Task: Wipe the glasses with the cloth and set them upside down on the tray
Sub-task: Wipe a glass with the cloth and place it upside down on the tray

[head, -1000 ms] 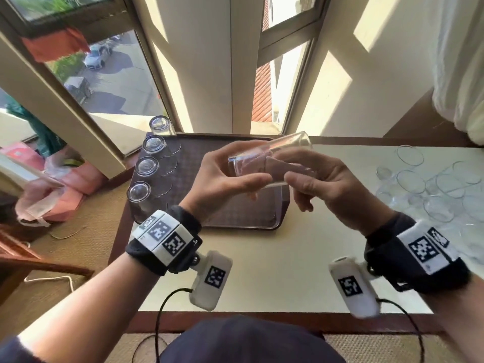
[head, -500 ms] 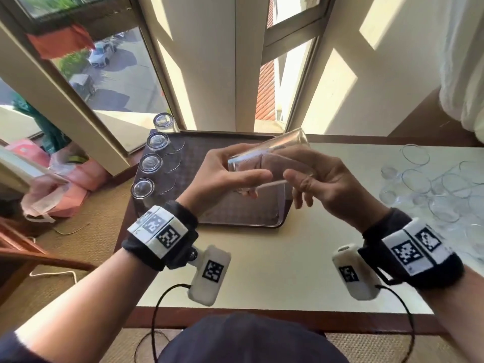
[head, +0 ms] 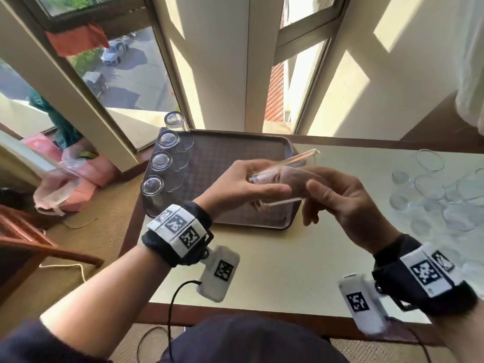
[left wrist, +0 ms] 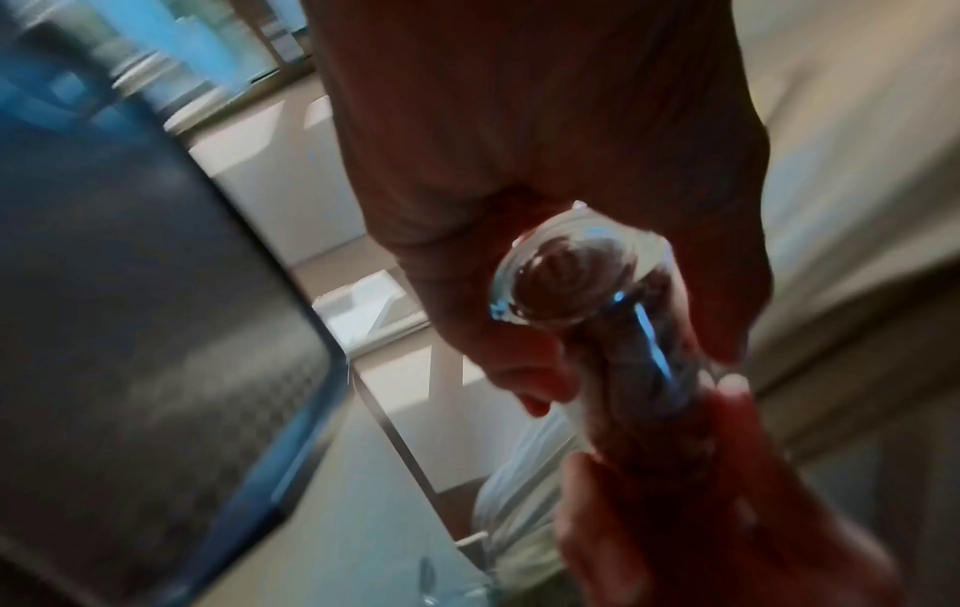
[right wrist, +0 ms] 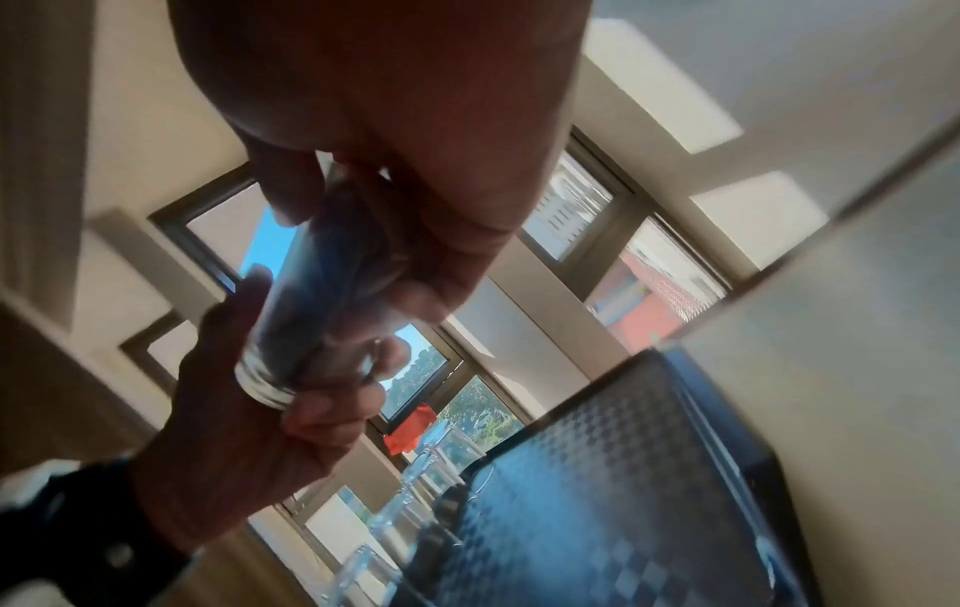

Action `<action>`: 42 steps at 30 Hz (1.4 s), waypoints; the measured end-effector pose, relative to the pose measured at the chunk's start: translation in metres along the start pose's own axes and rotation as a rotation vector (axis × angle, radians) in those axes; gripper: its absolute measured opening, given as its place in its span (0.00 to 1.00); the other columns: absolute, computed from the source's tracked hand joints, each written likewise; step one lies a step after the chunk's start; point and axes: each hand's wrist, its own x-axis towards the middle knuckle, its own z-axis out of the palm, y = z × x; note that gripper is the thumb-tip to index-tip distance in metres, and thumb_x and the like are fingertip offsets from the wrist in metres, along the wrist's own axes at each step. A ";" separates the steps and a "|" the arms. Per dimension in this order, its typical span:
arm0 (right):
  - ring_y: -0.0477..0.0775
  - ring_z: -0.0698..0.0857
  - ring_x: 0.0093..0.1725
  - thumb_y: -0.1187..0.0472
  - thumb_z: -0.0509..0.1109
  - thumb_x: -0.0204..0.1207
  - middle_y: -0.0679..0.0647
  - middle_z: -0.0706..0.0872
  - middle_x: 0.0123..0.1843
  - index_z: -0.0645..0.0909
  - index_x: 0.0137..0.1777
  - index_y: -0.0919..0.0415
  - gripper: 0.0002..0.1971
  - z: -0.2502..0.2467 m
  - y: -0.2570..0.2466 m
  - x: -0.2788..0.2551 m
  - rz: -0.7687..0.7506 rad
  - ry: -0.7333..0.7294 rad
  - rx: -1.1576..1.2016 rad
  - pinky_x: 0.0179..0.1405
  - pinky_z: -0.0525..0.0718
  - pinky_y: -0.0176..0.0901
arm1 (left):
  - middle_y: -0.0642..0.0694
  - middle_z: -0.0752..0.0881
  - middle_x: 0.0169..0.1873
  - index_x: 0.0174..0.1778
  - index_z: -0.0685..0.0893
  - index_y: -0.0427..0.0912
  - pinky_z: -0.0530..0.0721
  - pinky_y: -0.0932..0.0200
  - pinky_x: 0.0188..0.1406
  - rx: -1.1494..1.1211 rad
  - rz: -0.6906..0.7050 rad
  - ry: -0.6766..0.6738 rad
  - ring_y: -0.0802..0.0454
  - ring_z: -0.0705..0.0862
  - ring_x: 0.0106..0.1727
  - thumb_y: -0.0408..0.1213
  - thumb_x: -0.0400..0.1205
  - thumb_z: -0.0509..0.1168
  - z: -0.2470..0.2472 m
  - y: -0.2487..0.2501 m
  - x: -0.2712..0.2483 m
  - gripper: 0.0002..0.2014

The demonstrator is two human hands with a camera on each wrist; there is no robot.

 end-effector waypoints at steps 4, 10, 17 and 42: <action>0.54 0.76 0.25 0.60 0.66 0.78 0.53 0.88 0.44 0.81 0.68 0.60 0.18 0.008 0.000 0.001 0.051 -0.059 0.079 0.22 0.83 0.49 | 0.47 0.92 0.51 0.66 0.86 0.35 0.88 0.63 0.40 0.101 0.126 0.120 0.57 0.91 0.48 0.35 0.70 0.84 0.000 -0.003 -0.007 0.29; 0.46 0.69 0.21 0.59 0.64 0.80 0.54 0.84 0.39 0.82 0.69 0.61 0.19 0.004 -0.001 0.012 0.202 -0.122 0.335 0.18 0.82 0.43 | 0.40 0.89 0.58 0.71 0.82 0.32 0.88 0.57 0.55 0.903 0.767 0.278 0.48 0.89 0.54 0.45 0.72 0.83 -0.007 -0.016 -0.008 0.35; 0.51 0.82 0.30 0.59 0.75 0.75 0.50 0.91 0.41 0.87 0.62 0.61 0.16 0.011 -0.019 0.039 -0.011 -0.081 0.135 0.30 0.87 0.39 | 0.41 0.90 0.49 0.67 0.80 0.38 0.79 0.65 0.21 -0.453 0.084 0.229 0.42 0.91 0.39 0.59 0.63 0.83 0.000 -0.014 -0.007 0.42; 0.46 0.67 0.18 0.52 0.71 0.78 0.62 0.86 0.59 0.76 0.71 0.62 0.24 0.013 0.002 0.033 0.161 -0.234 0.489 0.20 0.76 0.38 | 0.38 0.85 0.65 0.71 0.81 0.38 0.83 0.56 0.68 0.885 0.765 0.118 0.45 0.85 0.66 0.43 0.75 0.80 -0.047 0.003 -0.002 0.30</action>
